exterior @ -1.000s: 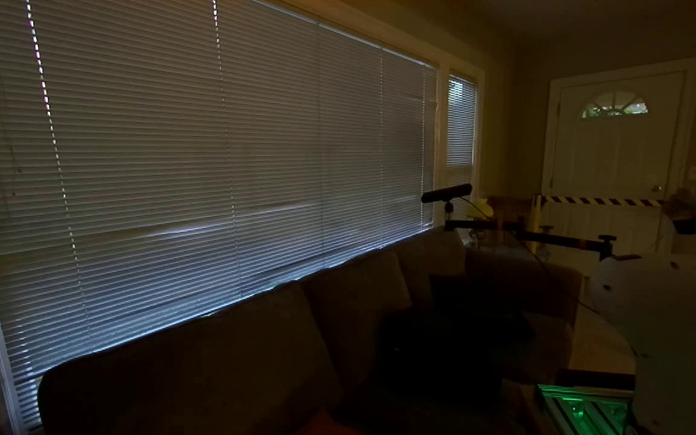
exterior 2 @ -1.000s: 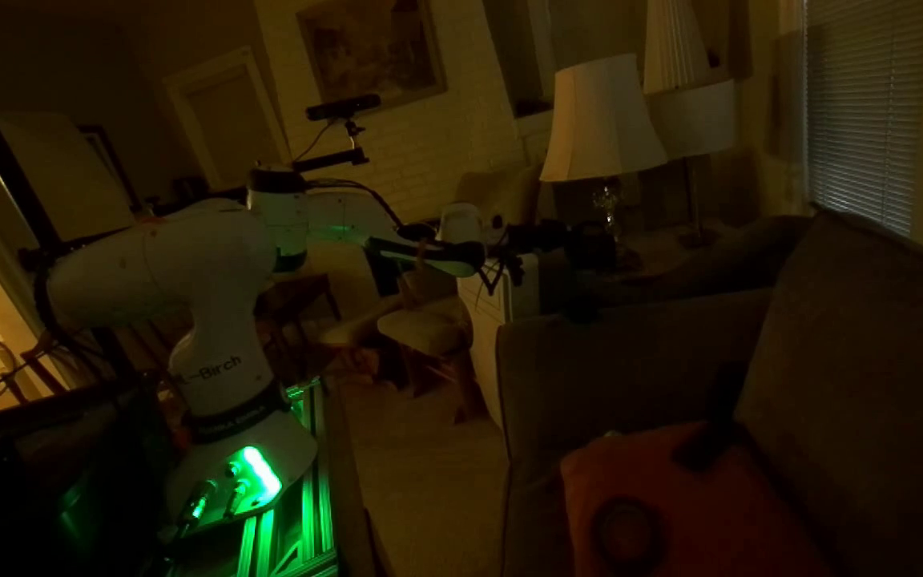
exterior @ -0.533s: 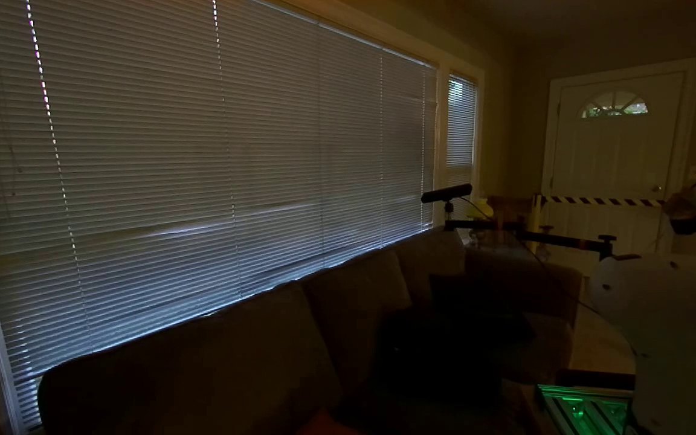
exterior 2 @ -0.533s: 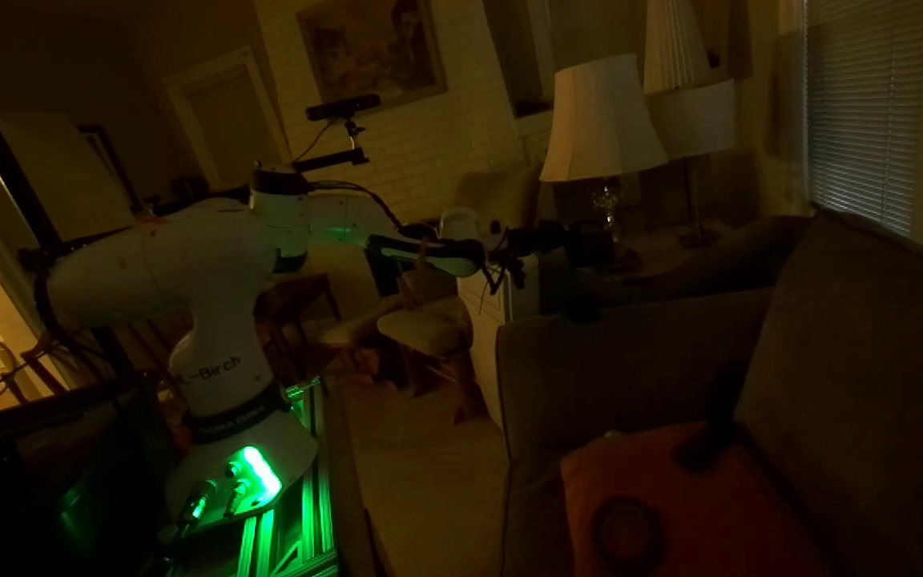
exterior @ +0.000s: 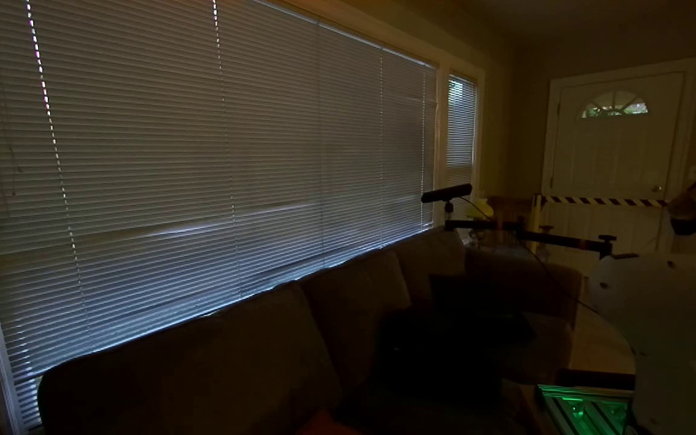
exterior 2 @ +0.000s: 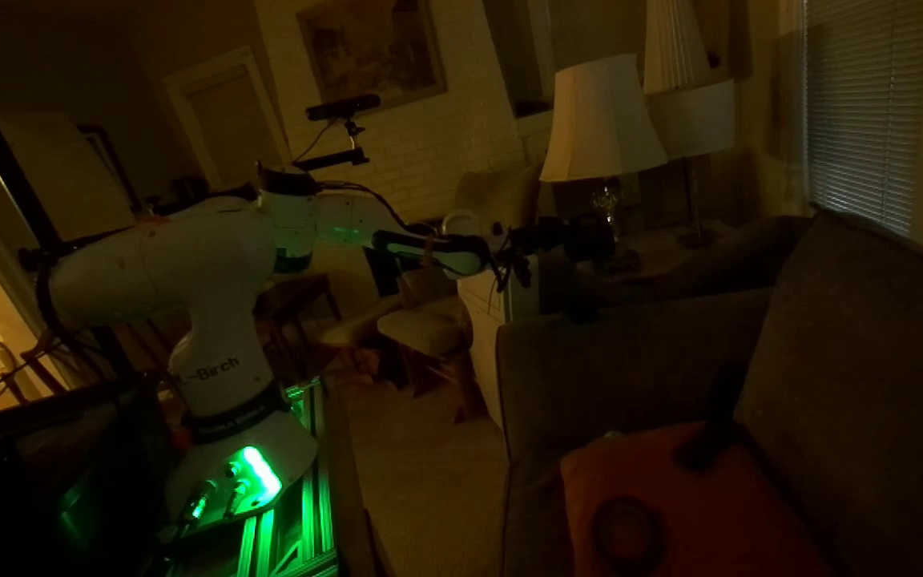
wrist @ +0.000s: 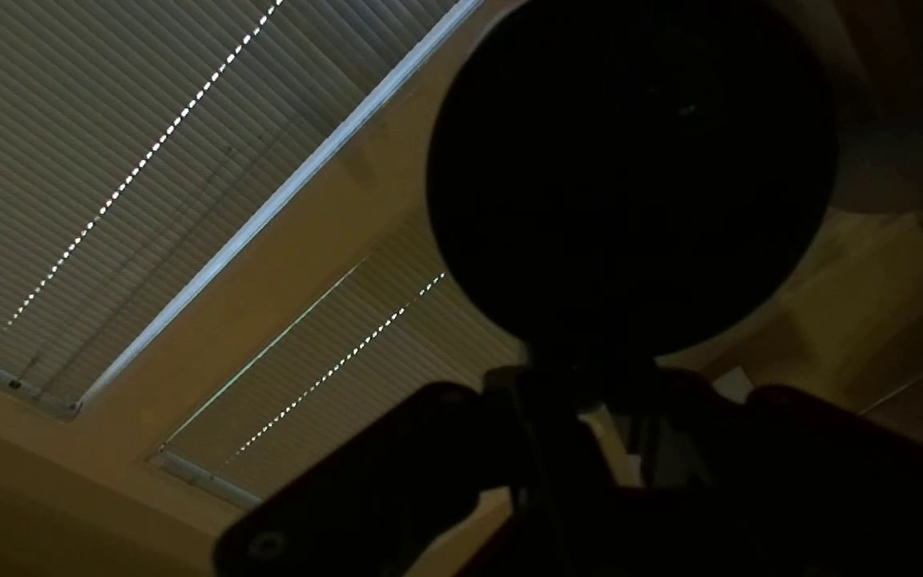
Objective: Pour the black mug's contents into the black bowl
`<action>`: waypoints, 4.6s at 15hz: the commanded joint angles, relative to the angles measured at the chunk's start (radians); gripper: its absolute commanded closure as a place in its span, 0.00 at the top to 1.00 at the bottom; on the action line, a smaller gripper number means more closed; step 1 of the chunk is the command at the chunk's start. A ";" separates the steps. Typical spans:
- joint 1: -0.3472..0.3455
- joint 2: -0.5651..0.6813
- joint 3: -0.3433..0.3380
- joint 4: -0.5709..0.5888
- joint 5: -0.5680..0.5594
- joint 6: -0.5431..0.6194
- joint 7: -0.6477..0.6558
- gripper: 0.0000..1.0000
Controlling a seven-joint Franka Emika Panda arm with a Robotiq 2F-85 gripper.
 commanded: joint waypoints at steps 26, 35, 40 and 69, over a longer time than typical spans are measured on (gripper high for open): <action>-0.282 -0.392 0.561 -0.049 -0.624 -0.709 0.044 0.05; -0.743 -0.580 1.071 -0.084 -0.653 -0.812 0.003 0.05; -0.952 -0.619 1.275 -0.110 -0.588 -0.788 0.016 0.05; -1.320 -0.879 1.251 -0.569 -0.147 -0.306 0.750 0.20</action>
